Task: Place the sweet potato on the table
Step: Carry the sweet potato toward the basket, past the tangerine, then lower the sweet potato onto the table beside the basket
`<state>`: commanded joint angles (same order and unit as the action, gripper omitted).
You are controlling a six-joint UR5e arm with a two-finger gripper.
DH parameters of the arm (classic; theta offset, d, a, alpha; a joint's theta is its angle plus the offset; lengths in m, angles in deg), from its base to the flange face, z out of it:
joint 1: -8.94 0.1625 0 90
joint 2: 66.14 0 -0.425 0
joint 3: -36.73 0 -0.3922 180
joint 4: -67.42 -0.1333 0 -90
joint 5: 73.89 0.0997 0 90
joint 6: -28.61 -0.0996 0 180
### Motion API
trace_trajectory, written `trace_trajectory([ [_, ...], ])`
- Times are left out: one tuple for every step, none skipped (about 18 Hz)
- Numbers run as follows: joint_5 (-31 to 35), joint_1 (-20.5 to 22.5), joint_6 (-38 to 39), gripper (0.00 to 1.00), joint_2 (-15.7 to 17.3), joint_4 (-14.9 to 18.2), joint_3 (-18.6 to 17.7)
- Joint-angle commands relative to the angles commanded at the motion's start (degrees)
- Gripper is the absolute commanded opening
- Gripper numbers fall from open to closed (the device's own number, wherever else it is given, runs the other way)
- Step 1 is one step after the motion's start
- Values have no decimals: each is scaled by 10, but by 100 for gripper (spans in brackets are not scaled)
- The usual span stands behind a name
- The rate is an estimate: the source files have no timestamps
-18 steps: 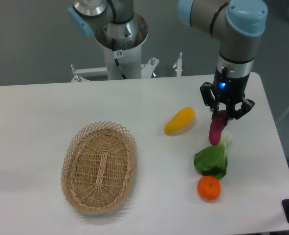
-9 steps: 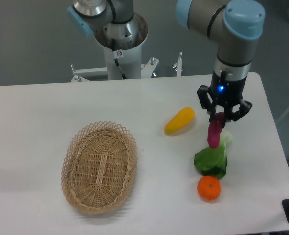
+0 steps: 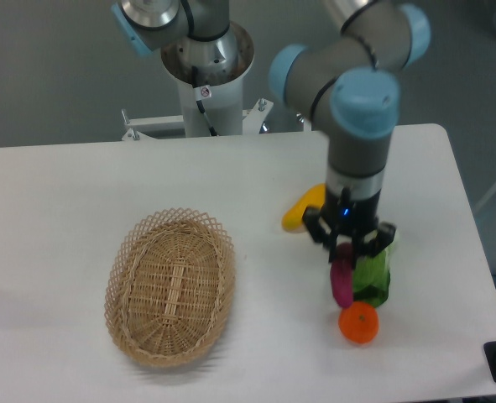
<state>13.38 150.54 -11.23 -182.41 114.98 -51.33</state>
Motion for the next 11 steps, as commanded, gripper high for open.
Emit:
trace_trajectory([
  [4,-6,13,18,-12,-4,1],
  [16,-11,23,18,-24,-5,2],
  [24,-21,26,18,-33,-5,0],
  [28,-32,25,18,-45,-8,-3],
  [31,-36,21,19,-55,-10,-10],
  [30,-37,19,19,-61,-12,-14],
  [30,-40,9,19,-67,-12,-16],
  [30,-47,-6,19,-73,-13,-17],
  [31,-50,-17,19,-79,-14,-18],
  [33,-50,-20,19,-82,-14,-18],
  [32,-51,-22,19,-80,-13,-18],
])
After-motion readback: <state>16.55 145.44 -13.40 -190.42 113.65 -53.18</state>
